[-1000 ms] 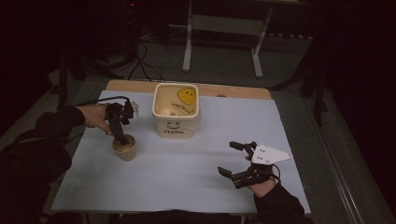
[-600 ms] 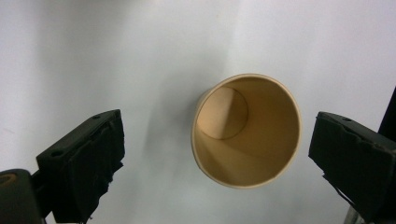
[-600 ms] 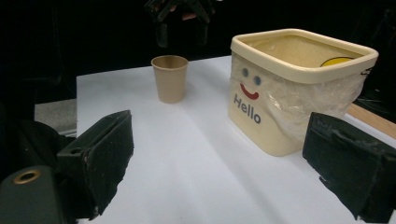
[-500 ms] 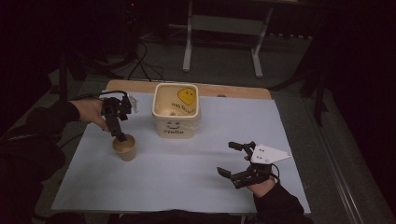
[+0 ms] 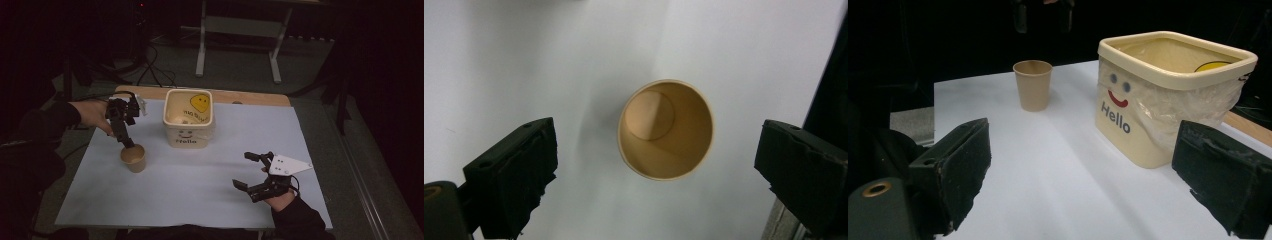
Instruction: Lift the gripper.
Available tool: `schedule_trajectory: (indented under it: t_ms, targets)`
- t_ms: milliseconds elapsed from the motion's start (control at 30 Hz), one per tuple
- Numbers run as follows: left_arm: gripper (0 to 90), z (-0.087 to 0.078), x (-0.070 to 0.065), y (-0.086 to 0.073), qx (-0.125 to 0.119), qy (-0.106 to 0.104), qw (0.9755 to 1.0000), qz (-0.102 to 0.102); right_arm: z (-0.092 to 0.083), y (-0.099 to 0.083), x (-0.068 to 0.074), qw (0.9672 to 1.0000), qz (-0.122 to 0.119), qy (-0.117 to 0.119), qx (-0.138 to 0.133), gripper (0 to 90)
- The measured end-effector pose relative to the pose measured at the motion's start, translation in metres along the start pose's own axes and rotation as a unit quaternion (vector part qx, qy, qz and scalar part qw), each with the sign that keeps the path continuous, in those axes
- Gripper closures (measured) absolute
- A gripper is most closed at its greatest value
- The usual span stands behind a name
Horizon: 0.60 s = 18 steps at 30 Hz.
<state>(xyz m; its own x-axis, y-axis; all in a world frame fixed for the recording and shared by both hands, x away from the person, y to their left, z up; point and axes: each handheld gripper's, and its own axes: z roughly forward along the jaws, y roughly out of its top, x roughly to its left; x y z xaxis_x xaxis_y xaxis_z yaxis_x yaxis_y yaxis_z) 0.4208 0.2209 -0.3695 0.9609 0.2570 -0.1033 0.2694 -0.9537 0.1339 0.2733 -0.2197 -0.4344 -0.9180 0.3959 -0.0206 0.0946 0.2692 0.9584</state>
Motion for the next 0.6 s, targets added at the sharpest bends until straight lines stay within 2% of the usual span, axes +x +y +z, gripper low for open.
schedule_trajectory:
  t_ms: [400, 467, 600]
  targets:
    - [4.5, -0.024, -0.01, 0.005, -0.004, 0.012, 0.9999, 0.008, 0.001, 0.0, 0.0, 1.0, 0.001, 0.008, 0.004, 8.7]
    - [4.5, -0.026, -0.011, 0.005, -0.011, 0.012, 0.9999, 0.006, 0.001, 0.0, 0.0, 1.0, 0.001, 0.008, 0.003, 8.7]
    - [4.5, -0.026, -0.012, 0.005, -0.007, 0.015, 0.9998, 0.008, 0.001, 0.0, 0.0, 1.0, 0.002, 0.007, 0.003, 8.7]
